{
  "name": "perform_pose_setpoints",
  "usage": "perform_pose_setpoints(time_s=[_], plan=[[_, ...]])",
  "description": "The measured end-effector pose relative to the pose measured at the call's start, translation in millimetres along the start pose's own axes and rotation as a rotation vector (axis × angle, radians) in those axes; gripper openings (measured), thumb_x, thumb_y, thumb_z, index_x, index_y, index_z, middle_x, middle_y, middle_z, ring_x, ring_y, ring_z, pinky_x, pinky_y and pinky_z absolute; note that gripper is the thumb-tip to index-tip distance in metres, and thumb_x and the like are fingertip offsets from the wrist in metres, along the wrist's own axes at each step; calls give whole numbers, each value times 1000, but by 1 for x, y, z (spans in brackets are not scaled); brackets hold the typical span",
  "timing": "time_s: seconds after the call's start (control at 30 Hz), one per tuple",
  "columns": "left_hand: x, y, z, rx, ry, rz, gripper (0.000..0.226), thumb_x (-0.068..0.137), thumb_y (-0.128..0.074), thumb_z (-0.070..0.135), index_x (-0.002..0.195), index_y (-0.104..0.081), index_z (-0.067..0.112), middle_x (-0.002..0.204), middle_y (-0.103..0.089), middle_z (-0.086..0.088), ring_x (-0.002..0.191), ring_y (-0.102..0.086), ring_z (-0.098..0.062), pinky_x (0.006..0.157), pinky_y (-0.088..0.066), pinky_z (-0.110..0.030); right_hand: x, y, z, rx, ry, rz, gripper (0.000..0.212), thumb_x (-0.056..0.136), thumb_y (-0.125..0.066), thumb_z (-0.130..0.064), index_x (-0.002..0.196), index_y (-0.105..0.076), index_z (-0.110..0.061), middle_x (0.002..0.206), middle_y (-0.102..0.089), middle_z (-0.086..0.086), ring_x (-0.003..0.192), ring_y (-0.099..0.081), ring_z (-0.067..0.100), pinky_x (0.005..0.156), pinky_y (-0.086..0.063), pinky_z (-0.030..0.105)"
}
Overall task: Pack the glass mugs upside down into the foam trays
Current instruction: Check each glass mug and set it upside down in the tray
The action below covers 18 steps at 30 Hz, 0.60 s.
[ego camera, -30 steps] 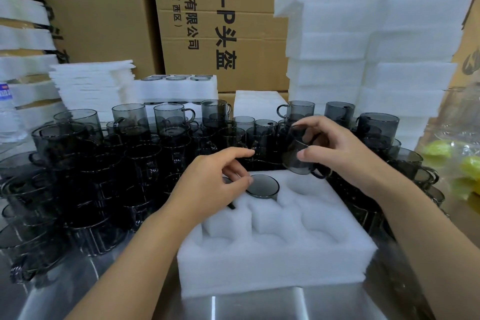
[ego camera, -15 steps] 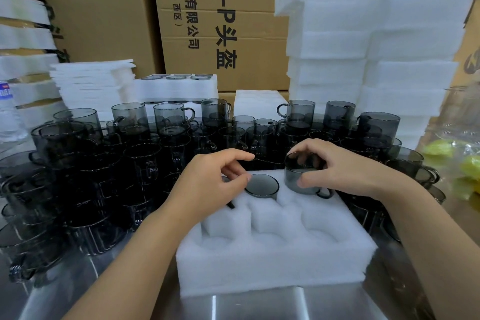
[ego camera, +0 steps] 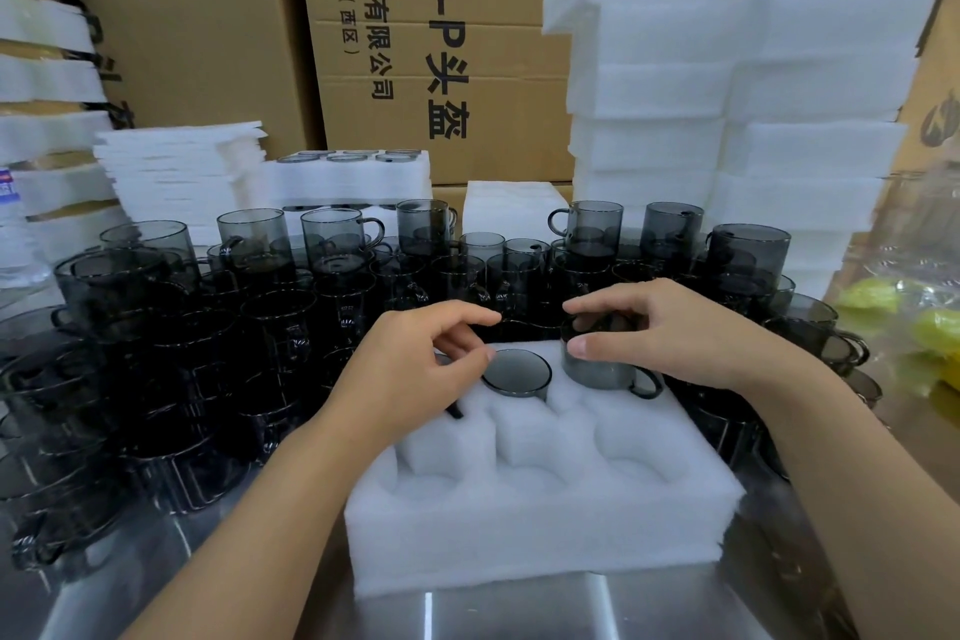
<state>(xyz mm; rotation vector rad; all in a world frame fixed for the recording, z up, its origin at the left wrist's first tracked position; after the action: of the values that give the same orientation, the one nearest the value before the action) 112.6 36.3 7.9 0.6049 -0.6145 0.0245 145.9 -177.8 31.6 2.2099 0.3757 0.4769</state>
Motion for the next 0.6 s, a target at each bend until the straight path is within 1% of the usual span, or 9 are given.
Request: perform_pose_setpoints(time_s=[0.07,0.13,0.2,0.27,0.33,0.43,0.5,0.53,0.6], plan=[[0,0,0,0,3,2,39,82,-70,7,92,-64,45,81,-67,22,71,-63,5,63,-42,-4,0,0,0,11,-5,5,49,63,-69,-65,109,-63,-47,87,-59,-36,75,-54,-13,65,-37,5],[0,0,0,1,4,2,39,82,-70,8,91,-65,45,82,-67,22,72,-63,4,64,-43,-5,0,1,1,7,-21,-3,60,51,-62,-75,107,-62,-52,100,-51,-28,83,-49,-12,72,-36,13],[0,0,0,1,4,3,38,82,-71,8,91,-65,45,81,-67,22,73,-63,3,65,-44,-6,0,1,2,-16,-36,-23,65,46,-57,-80,107,-60,-57,99,-42,-26,85,-44,-16,73,-34,16],[0,1,0,3,3,5,38,82,-70,8,91,-65,44,81,-67,22,73,-63,3,65,-45,-6,0,1,3,-42,-48,-43,67,48,-55,-81,110,-59,-55,95,-40,-27,84,-44,-16,72,-33,16],[0,0,0,3,4,4,38,82,-70,8,91,-65,44,81,-68,22,73,-63,3,66,-45,-6,0,2,7,-81,-64,-40,65,55,-55,-79,112,-62,-49,95,-43,-22,83,-47,-12,72,-34,17],[0,1,0,4,6,6,38,83,-70,8,90,-65,45,80,-68,22,73,-63,3,66,-44,-6,0,5,9,-102,-76,-4,56,55,-58,-78,99,-66,-46,92,-48,-14,77,-49,-12,67,-34,17],[0,1,0,6,8,5,39,82,-70,8,90,-65,46,80,-68,22,73,-63,4,67,-44,-6,-1,4,8,-95,-76,-9,54,53,-62,-76,96,-67,-45,90,-48,-14,73,-48,-15,65,-33,16],[0,1,1,6,10,5,39,83,-70,8,90,-65,46,80,-68,22,73,-63,4,67,-44,-6,-1,4,8,-92,-78,-22,56,51,-63,-76,96,-66,-44,91,-48,-15,73,-48,-15,66,-33,16],[0,1,1,6,14,4,38,83,-70,9,89,-65,46,80,-68,22,74,-63,4,65,-44,-5,-2,1,8,-96,-86,-43,53,51,-67,-72,96,-64,-45,92,-47,-16,74,-47,-16,66,-34,15]])
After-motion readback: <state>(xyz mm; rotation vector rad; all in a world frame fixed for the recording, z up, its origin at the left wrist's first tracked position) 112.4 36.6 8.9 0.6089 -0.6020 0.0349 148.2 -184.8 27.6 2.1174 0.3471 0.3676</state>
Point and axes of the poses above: each hand's wrist, its own x-axis towards the middle knuckle, its own y-axis out of the back of the hand, z = x × y, the point moved 4 cm from there along x, towards the middle knuckle
